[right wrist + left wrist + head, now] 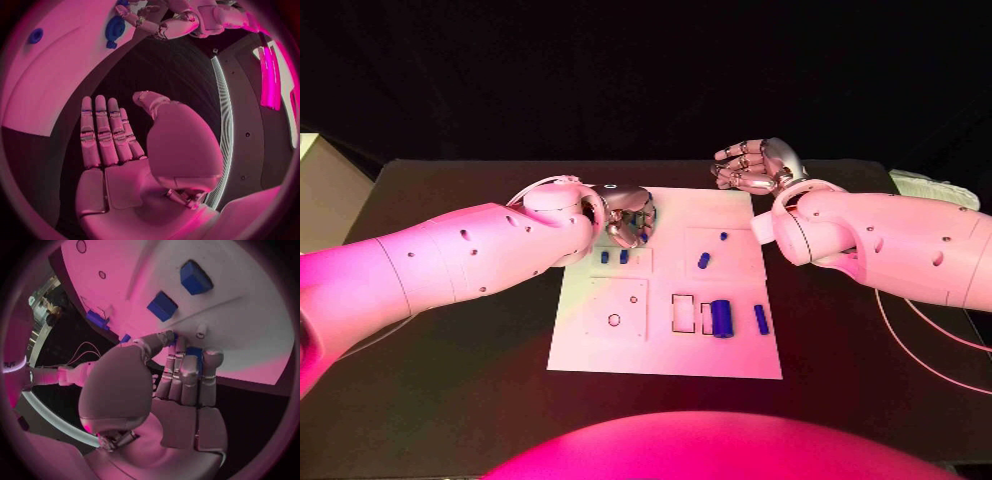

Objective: Assemble the parts on the task board

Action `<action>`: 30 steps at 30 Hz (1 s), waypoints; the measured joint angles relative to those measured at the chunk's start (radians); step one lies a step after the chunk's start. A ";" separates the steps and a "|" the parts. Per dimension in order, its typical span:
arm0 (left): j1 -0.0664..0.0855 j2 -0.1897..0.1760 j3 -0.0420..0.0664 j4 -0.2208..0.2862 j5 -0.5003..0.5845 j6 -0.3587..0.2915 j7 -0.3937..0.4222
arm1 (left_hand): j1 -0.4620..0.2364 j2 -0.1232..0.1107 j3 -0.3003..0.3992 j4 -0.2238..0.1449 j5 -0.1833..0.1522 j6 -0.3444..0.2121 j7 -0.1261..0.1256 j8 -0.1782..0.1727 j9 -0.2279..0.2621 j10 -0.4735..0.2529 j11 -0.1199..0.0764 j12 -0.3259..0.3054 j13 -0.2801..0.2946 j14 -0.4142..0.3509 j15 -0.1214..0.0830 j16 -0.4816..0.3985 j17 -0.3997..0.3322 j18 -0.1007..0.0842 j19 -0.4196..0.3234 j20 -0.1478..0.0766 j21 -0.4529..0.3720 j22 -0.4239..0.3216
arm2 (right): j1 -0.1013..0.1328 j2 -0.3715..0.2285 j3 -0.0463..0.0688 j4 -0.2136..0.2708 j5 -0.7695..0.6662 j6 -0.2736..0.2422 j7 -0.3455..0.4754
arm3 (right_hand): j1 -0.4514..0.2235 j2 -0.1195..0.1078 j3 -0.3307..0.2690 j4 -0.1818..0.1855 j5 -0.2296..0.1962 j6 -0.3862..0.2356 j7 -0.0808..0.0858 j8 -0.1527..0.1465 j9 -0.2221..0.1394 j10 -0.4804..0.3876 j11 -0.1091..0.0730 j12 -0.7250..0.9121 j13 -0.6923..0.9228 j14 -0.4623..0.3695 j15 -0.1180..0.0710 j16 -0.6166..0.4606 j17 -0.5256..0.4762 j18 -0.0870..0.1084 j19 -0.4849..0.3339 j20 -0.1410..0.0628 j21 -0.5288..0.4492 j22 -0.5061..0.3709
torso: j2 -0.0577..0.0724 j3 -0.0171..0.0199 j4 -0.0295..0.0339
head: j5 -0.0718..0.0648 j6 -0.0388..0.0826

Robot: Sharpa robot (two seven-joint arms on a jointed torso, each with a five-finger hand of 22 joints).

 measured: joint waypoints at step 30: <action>-0.001 -0.188 0.056 0.145 0.107 -0.036 0.045 | 0.010 0.009 0.013 -0.024 0.004 0.015 0.007 -0.023 0.004 0.040 0.001 -0.058 0.001 0.014 0.000 0.004 0.029 0.000 0.014 -0.004 0.014 0.025 | 0.000 -0.010 0.000 0.001 0.000 0.000 -0.001 | 0.000 0.000 0.003 -0.003 0.000 0.000 0.000 0.000 0.000 0.000 0.000 0.000 0.000 0.000 0.000 0.000 -0.002 0.000 0.000 0.000 0.000 -0.002 | -0.002 -0.0007 0.0019 | -0.012 0.000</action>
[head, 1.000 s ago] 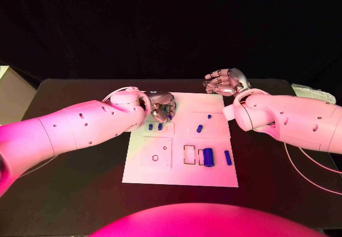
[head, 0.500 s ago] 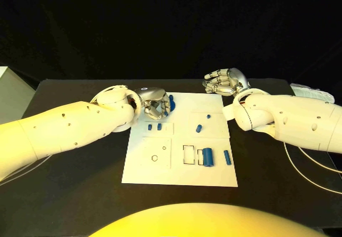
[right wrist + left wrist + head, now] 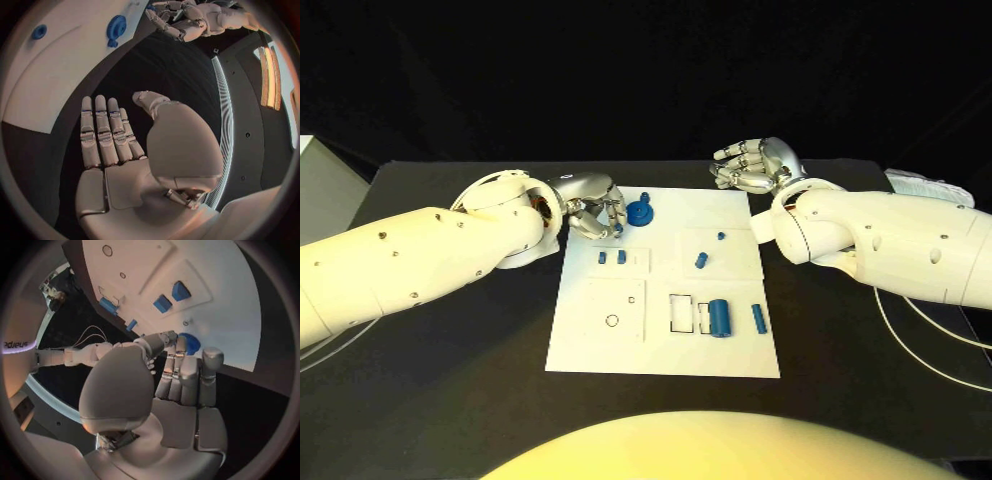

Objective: Assemble the parts on the task board

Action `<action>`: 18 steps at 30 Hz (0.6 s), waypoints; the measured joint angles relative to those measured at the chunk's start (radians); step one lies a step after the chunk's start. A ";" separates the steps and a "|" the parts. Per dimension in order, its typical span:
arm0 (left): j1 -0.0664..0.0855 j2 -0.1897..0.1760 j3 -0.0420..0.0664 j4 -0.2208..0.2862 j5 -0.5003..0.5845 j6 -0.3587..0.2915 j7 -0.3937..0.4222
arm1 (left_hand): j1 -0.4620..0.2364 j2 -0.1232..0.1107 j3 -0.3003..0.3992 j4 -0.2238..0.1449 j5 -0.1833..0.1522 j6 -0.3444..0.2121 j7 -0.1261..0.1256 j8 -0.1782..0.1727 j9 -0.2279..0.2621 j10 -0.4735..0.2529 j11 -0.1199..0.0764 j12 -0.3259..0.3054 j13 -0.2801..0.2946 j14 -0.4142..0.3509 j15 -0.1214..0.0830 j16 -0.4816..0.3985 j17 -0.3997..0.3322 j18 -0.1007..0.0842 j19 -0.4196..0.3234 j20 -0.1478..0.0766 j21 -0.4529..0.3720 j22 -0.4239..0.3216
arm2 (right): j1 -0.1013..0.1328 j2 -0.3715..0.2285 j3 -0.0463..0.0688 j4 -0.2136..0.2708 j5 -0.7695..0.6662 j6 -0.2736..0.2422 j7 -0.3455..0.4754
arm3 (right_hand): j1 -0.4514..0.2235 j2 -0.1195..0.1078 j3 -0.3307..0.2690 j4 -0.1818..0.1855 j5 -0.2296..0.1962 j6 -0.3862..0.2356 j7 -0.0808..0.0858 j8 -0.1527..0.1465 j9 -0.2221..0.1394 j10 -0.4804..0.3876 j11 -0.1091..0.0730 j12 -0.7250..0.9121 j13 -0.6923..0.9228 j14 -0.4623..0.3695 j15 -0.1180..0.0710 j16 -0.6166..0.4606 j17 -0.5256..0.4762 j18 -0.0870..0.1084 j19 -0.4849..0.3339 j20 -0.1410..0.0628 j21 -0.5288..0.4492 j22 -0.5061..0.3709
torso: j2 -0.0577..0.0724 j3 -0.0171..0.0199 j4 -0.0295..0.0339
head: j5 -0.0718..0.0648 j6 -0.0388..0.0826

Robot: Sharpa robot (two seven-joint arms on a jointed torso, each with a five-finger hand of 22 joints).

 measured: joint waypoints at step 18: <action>-0.001 0.020 -0.004 -0.040 -0.005 0.027 -0.019 | 0.000 0.000 0.000 0.000 0.000 0.003 -0.004 -0.003 0.000 0.000 0.000 -0.001 0.000 0.000 0.000 0.004 0.000 0.000 0.002 0.002 0.002 0.002 | 0.000 0.001 0.000 -0.001 0.000 0.000 0.000 | 0.000 0.000 0.003 -0.003 0.031 0.000 0.000 0.000 -0.001 0.000 0.000 0.000 0.000 0.000 0.000 0.000 -0.003 0.000 0.000 0.000 0.000 -0.008 | 0.002 0.0006 -0.0019 | 0.005 0.000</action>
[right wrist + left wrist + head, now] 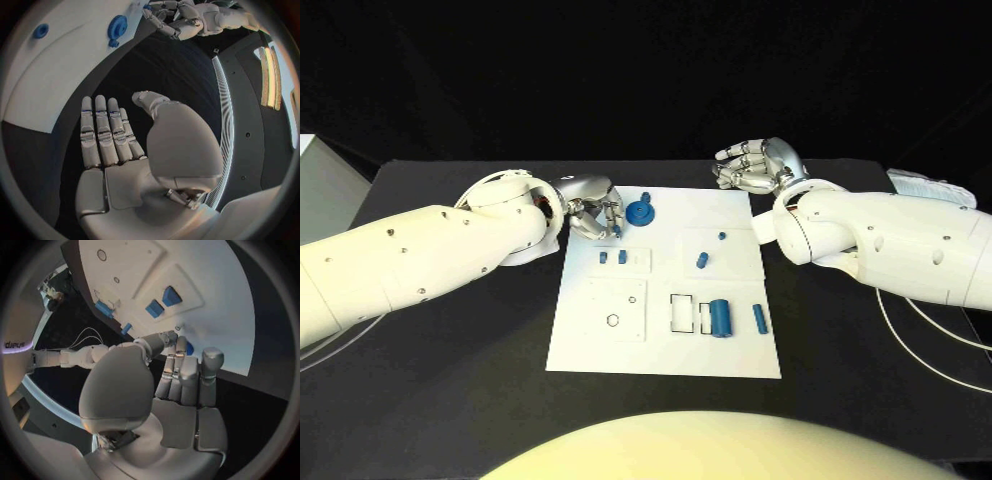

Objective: Assemble the parts on the task board

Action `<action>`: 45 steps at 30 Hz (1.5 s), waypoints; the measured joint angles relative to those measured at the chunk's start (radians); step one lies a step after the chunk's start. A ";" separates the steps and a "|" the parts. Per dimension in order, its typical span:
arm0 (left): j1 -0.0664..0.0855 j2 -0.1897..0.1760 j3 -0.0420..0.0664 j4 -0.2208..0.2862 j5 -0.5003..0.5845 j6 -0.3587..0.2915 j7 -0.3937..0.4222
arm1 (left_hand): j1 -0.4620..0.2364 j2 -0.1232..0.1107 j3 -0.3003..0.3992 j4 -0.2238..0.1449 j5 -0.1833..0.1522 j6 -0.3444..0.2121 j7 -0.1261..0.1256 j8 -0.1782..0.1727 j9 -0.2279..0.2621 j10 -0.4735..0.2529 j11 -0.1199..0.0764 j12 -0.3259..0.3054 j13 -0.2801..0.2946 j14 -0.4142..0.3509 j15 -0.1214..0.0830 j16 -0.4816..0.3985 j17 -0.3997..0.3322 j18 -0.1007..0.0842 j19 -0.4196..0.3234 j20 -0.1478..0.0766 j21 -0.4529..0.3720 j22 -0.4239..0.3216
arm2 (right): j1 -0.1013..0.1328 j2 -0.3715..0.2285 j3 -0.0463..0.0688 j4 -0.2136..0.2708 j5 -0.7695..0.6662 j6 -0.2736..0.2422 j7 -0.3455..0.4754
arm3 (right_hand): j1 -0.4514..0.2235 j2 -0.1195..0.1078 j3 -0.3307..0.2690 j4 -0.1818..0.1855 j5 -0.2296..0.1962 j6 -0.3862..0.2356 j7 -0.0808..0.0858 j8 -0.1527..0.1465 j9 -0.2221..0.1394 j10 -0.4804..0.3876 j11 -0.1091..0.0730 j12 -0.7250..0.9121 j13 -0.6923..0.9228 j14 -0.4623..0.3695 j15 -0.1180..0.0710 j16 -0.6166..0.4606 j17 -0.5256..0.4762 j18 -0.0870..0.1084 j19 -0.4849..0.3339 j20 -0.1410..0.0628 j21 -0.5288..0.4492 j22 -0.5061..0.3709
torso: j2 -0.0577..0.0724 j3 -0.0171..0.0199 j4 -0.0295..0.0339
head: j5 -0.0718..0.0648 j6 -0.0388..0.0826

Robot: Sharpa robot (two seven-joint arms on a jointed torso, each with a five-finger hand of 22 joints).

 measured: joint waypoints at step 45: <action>-0.008 0.009 -0.008 0.007 -0.014 -0.011 -0.011 | 0.001 -0.002 -0.003 -0.008 -0.001 0.017 -0.005 -0.004 0.001 0.027 -0.006 -0.012 0.008 0.016 -0.002 0.012 0.039 -0.016 0.020 -0.005 0.019 0.034 | 0.000 -0.004 0.000 0.001 0.000 0.003 0.000 | 0.000 0.000 0.000 0.000 0.000 0.000 0.000 0.000 -0.001 0.000 0.000 0.000 0.000 0.000 0.000 0.000 -0.001 0.000 0.000 0.000 0.000 -0.001 | 0.000 0.0002 -0.0007 | -0.002 0.000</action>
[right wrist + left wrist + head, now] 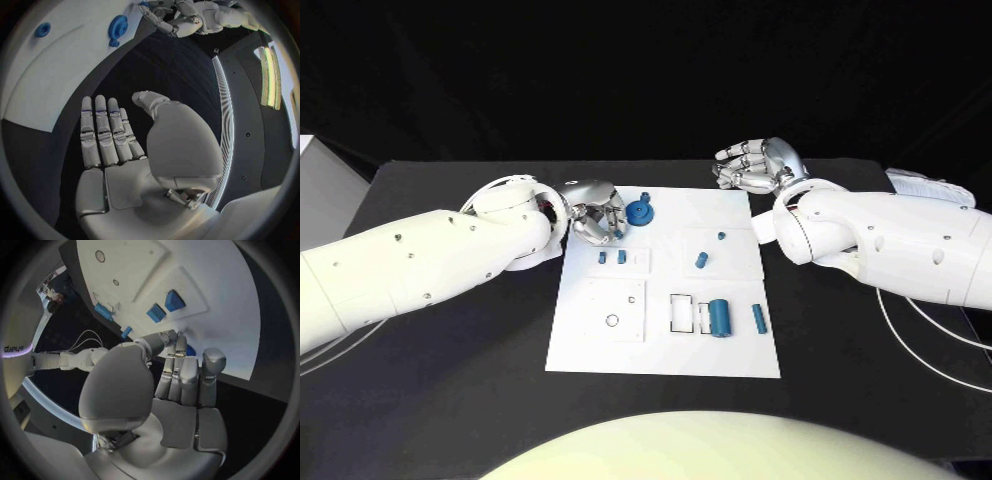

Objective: Assemble the parts on the task board

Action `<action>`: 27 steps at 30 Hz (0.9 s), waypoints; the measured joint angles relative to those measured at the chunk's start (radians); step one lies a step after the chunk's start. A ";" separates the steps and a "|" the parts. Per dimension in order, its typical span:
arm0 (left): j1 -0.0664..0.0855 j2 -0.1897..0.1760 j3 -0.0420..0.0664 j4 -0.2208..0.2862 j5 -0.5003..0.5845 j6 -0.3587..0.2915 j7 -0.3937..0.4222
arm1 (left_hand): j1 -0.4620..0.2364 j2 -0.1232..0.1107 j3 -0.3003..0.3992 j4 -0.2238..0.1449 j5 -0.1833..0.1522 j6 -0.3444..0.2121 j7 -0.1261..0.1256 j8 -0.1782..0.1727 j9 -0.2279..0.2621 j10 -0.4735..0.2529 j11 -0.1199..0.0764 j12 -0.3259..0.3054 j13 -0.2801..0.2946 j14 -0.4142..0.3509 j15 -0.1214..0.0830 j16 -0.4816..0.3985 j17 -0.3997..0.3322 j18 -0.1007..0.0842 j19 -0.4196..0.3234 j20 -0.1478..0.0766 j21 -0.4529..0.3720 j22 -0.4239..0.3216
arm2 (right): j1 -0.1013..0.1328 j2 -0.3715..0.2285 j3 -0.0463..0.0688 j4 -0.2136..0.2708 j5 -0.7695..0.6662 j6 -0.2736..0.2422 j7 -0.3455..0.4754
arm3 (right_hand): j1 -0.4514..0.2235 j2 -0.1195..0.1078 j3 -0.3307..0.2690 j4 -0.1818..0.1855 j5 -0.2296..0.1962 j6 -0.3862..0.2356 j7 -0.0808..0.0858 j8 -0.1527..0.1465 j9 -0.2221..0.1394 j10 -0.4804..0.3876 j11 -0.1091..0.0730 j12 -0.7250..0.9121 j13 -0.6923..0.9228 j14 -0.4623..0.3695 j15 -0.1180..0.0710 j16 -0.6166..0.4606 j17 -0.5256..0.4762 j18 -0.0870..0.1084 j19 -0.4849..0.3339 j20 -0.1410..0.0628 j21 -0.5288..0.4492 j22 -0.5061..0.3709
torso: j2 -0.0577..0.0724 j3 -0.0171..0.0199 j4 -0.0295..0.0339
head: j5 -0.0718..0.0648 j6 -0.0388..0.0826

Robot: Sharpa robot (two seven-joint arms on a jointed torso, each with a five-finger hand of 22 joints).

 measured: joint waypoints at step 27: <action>0.000 0.000 0.002 -0.012 -0.002 0.006 -0.014 | -0.002 -0.006 0.000 0.000 0.000 0.006 -0.001 0.000 0.001 0.000 0.000 -0.007 0.004 0.003 -0.004 0.004 -0.010 0.000 0.003 -0.003 0.000 -0.010 | 0.000 -0.005 0.000 0.002 0.000 0.000 -0.001 | 0.000 0.000 0.003 -0.003 0.006 0.000 0.000 0.000 0.000 0.000 0.000 0.000 0.000 0.000 0.000 0.000 -0.001 0.000 0.000 0.000 0.000 -0.003 | 0.000 0.0007 0.0006 | -0.003 0.000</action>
